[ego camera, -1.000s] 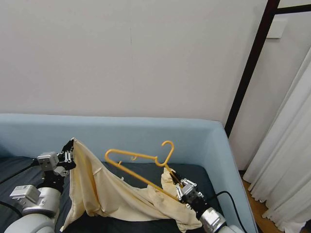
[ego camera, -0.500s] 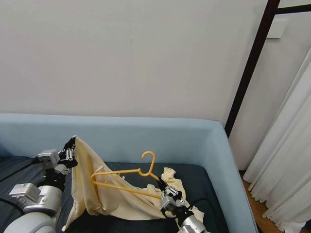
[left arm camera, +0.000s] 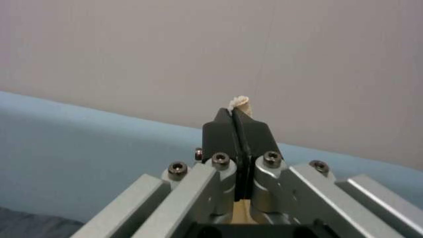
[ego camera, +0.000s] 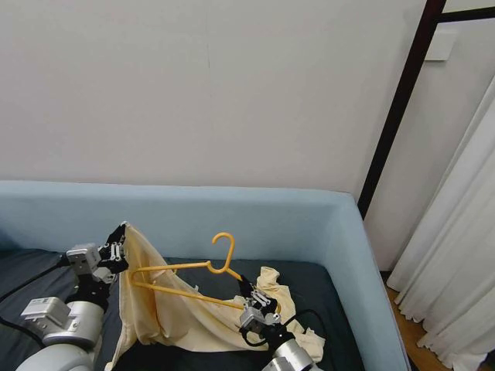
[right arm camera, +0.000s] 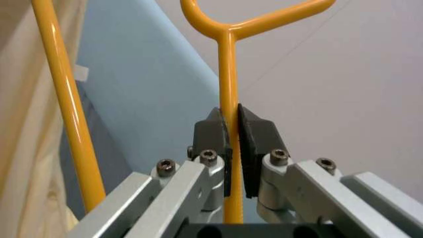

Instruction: Pick up the clothes from the sofa and hang them on the clothes hanger.

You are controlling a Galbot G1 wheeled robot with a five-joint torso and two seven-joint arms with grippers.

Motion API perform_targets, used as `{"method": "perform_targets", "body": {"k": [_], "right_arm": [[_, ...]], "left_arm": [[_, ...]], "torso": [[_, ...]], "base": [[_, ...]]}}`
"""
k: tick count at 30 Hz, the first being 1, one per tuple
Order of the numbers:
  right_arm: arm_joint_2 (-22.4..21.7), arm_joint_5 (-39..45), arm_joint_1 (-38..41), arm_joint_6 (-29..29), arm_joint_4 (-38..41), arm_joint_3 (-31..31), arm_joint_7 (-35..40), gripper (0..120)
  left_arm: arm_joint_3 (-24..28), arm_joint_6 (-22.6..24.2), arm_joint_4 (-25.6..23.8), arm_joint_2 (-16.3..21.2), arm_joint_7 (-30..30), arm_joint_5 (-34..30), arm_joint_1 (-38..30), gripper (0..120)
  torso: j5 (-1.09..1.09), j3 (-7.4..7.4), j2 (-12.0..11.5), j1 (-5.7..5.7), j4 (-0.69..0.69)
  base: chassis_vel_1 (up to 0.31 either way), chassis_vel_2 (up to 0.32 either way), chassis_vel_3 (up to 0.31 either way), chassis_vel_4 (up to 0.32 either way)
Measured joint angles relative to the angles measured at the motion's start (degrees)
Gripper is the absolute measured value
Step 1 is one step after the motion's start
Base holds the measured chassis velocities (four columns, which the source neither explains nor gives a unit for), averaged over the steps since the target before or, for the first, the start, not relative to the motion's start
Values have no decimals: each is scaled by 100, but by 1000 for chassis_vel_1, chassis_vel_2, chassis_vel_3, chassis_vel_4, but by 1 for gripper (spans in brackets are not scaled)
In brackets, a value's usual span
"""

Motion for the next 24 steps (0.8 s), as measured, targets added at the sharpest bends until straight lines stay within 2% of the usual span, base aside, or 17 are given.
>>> {"method": "perform_targets", "body": {"k": [9,18,24], "right_arm": [[115,93,270,-263,-417,63,5,3],[-192,168,170,-284,-255,259,-10,3],[-271,251,202,-320,-194,382,-8,3]], "left_arm": [[-58,1,-205,2,4,10,196,0],[-27,-65,107,32,10,100,91,0],[26,-65,108,51,19,89,80,0]], "torso": [[0,0,0,0,2],[0,0,0,0,0],[0,0,0,0,1]], "base": [[0,0,0,0],[0,0,0,0],[0,0,0,0]]}}
